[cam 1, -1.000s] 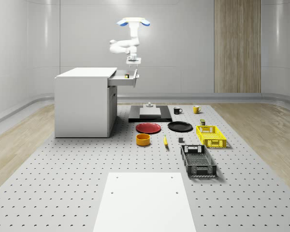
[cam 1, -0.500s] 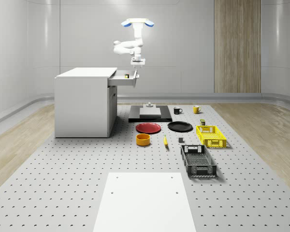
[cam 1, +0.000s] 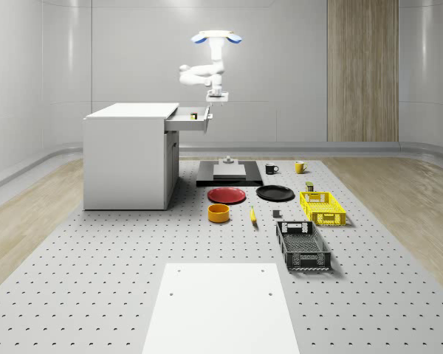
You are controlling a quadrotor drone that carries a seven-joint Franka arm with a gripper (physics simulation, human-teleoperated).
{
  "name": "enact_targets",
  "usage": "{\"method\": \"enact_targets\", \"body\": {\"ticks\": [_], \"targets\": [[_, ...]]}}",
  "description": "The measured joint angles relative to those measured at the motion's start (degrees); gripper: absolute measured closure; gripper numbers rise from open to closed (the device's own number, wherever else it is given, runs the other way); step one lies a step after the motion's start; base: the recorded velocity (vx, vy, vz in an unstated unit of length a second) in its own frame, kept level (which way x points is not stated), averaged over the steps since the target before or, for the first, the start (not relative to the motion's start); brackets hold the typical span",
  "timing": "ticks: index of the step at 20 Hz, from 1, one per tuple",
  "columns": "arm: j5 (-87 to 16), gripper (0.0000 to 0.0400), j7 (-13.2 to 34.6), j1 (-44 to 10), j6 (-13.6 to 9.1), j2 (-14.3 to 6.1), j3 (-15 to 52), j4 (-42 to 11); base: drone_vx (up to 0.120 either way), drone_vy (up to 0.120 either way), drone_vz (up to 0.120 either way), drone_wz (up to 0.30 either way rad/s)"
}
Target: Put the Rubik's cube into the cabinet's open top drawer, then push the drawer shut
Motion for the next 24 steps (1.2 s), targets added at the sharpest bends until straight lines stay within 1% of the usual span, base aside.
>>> {"method": "enact_targets", "body": {"ticks": [12, 13, 14, 16, 17, 18, 19, 20, 21, 22, 23, 24], "targets": [[-0.17, 0.0000, -0.13, 0.17, -0.34, 0.36, -0.07, -0.03, 0.000, 0.120, -0.120, 0.000], [-2.01, 0.0000, 0.91, -1.03, -2.98, -1.78, 0.90, -0.41, 0.000, 0.120, -0.120, 0.000], [-4.64, 0.0000, 5.90, -5.76, -9.06, -4.33, 2.06, -1.38, 0.000, 0.120, -0.120, 0.000], [-4.37, 0.0000, 19.91, -18.23, -24.01, -6.95, 3.37, 0.71, 0.000, 0.120, -0.120, 0.000], [-2.81, 0.0000, 25.61, -24.46, -31.41, -7.50, 3.03, 2.86, 0.000, 0.120, -0.120, 0.000], [-1.06, 0.0000, 30.34, -30.69, -38.24, -7.32, 2.20, 5.50, 0.000, 0.120, 0.000, 0.000], [0.84, 0.0000, 34.26, -36.91, -43.90, -7.04, 1.12, 8.30, 0.000, 0.000, 0.000, 0.000], [2.73, 0.0000, 37.49, -42.71, -48.59, -6.61, -0.04, 11.10, 0.000, -0.080, 0.000, 0.000], [4.57, 0.0000, 40.22, -47.70, -52.51, -6.02, -1.13, 13.83, 0.000, -0.120, 0.000, 0.000], [6.32, 0.0000, 42.55, -51.96, -55.78, -5.32, -2.10, 16.43, 0.000, -0.120, 0.000, 0.000], [7.95, 0.0000, 44.54, -55.57, -58.48, -4.62, -2.92, 18.82, 0.000, -0.120, 0.000, 0.000], [9.44, 0.0000, 46.22, -58.62, -60.70, -3.96, -3.61, 20.99, 0.000, -0.120, 0.000, 0.000]]}}
